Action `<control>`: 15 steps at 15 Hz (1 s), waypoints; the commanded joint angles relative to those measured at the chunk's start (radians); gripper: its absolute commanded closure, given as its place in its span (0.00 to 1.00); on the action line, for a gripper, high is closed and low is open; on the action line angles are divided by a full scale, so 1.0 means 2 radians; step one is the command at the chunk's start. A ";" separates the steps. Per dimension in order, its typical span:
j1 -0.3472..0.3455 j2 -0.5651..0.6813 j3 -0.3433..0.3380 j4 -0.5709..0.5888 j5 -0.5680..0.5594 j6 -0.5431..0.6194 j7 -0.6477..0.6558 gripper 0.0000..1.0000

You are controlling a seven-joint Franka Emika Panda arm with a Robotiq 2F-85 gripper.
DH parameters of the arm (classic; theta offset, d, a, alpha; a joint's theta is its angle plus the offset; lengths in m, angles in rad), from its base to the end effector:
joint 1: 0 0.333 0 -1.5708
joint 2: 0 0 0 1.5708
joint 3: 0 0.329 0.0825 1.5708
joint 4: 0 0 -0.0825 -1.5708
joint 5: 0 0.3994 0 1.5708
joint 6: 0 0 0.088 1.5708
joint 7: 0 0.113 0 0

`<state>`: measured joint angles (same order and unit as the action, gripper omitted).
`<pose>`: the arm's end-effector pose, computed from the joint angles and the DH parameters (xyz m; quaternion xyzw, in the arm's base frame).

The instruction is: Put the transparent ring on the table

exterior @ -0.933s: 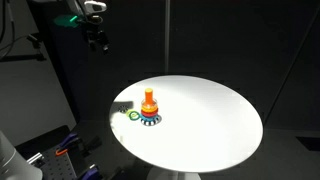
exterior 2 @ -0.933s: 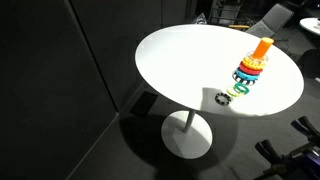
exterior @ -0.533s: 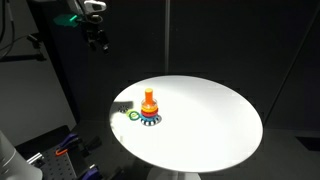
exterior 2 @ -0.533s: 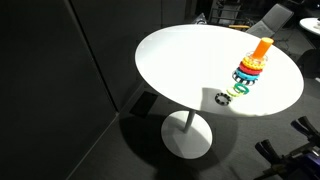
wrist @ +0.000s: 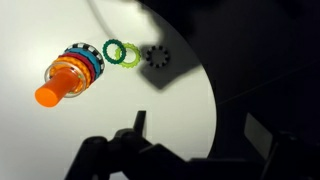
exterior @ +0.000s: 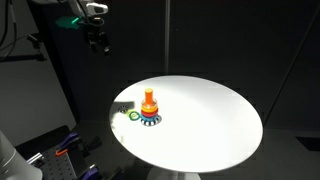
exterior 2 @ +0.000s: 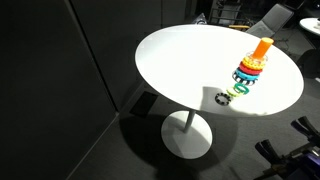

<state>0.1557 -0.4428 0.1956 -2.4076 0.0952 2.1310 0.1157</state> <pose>0.4108 0.1606 0.4876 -0.9928 -0.0894 -0.0779 0.0184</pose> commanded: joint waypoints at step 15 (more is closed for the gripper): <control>-0.059 0.080 -0.031 -0.008 -0.056 0.002 0.043 0.00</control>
<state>0.0428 -0.3090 0.1479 -2.4181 0.0048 2.1227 0.1761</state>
